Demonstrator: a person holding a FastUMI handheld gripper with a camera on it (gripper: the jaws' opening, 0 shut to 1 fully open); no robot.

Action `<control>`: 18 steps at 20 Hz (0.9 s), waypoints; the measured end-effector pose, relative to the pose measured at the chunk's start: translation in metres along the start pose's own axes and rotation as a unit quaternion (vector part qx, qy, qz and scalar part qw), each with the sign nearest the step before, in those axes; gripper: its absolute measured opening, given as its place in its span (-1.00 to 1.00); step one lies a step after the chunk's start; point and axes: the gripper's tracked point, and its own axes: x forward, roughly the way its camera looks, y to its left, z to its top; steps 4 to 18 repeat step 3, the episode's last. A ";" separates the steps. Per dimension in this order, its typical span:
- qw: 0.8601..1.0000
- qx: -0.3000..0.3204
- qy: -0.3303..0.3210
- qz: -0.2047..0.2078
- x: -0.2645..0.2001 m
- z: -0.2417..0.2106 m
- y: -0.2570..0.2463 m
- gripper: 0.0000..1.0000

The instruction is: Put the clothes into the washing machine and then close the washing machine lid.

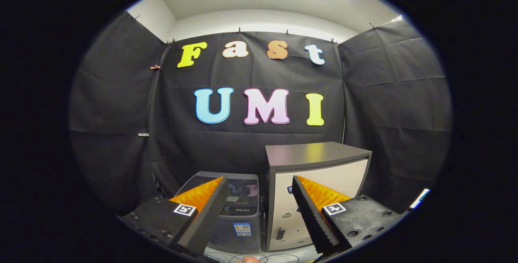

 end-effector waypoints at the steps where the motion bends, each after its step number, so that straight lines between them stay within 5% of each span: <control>1: 1.000 0.005 -0.001 0.001 0.000 0.001 0.000 0.95; 18: 1.000 0.009 -0.003 0.001 0.000 0.002 0.000 0.95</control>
